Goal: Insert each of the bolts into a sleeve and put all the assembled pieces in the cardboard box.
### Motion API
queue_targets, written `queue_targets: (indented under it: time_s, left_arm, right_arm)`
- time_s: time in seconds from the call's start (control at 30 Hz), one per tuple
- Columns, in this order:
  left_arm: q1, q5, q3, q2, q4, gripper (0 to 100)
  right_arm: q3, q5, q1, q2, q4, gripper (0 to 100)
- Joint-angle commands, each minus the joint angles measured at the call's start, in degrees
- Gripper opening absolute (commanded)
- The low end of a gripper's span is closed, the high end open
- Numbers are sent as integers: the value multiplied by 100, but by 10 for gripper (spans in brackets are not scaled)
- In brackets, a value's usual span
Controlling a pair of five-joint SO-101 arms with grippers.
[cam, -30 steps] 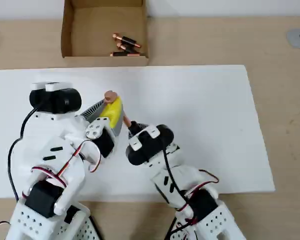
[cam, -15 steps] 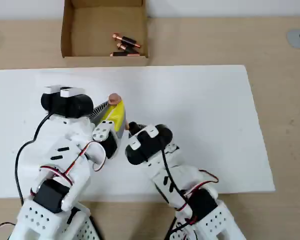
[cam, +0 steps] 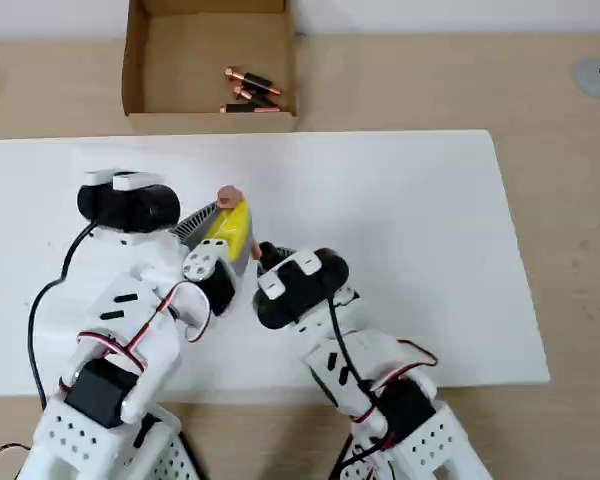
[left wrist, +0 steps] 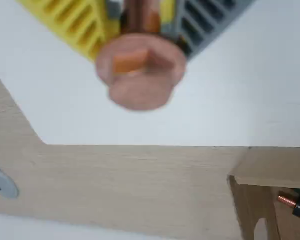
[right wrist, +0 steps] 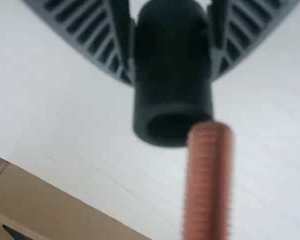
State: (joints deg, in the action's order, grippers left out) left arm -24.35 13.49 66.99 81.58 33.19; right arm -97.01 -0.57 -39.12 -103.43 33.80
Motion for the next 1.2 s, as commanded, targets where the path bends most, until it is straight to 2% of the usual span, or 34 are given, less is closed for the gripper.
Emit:
queue_targets:
  time_s: [0.0,0.4,0.67,0.9,1.17]
  left_arm:
    - [-70,35,-396,84,-70,9]
    - [-88,35,-369,101,-97,9]
    - [-62,-18,-290,101,-369,8]
    - [35,-360,185,101,-835,7]
    - [35,-334,290,101,-677,7]
  right_arm:
    - [31,-53,-66,-637,-35,12]
    - [31,-53,-66,-637,-35,12]
    - [31,-53,-154,-637,-44,12]
    - [31,-53,-163,-637,-44,12]
    - [31,-53,-154,-796,-9,12]
